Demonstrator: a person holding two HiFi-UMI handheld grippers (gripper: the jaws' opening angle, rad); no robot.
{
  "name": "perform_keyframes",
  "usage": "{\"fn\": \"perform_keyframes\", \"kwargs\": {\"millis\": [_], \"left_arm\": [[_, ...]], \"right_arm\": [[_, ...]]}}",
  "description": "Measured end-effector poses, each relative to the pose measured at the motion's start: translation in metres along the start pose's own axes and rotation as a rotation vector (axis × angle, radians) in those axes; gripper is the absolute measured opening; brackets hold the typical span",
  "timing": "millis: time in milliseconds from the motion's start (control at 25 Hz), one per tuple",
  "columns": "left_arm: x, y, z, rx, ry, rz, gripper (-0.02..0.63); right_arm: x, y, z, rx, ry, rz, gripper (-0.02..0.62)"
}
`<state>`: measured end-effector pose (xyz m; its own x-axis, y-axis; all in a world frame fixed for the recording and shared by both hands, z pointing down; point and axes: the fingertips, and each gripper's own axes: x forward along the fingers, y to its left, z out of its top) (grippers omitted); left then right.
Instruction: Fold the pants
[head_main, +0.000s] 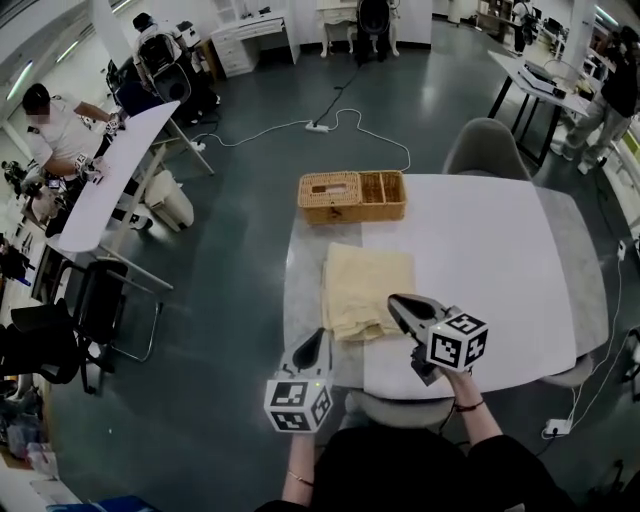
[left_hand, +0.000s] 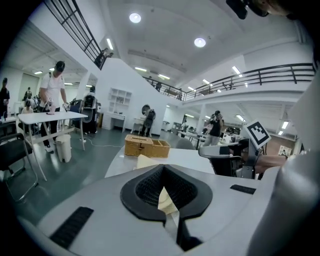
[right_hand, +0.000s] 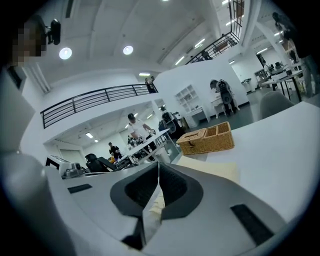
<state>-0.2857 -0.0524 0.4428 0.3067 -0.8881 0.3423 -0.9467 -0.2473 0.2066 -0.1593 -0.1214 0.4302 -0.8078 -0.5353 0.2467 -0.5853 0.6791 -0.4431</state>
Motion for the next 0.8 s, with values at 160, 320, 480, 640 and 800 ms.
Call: {"fn": "perform_keyframes", "kwargs": {"millis": [160, 320, 480, 640, 800], "left_arm": [[-0.005, -0.009, 0.009, 0.025, -0.048, -0.002, 0.008], [-0.015, -0.017, 0.019, 0.062, -0.076, -0.004, 0.008], [-0.025, -0.026, 0.027, 0.094, -0.11, -0.009, 0.008], [-0.034, -0.033, 0.039, 0.118, -0.163, 0.0, 0.008], [-0.039, -0.042, 0.049, 0.159, -0.202, 0.013, 0.008]], "right_arm": [[-0.03, -0.001, 0.01, -0.042, -0.073, -0.005, 0.02], [-0.054, 0.001, 0.018, -0.086, -0.118, -0.026, 0.018], [-0.075, 0.003, 0.023, -0.115, -0.158, -0.051, 0.018], [-0.092, 0.002, 0.027, -0.127, -0.21, -0.072, 0.015], [-0.107, -0.002, 0.033, -0.117, -0.244, -0.07, 0.015]]}}
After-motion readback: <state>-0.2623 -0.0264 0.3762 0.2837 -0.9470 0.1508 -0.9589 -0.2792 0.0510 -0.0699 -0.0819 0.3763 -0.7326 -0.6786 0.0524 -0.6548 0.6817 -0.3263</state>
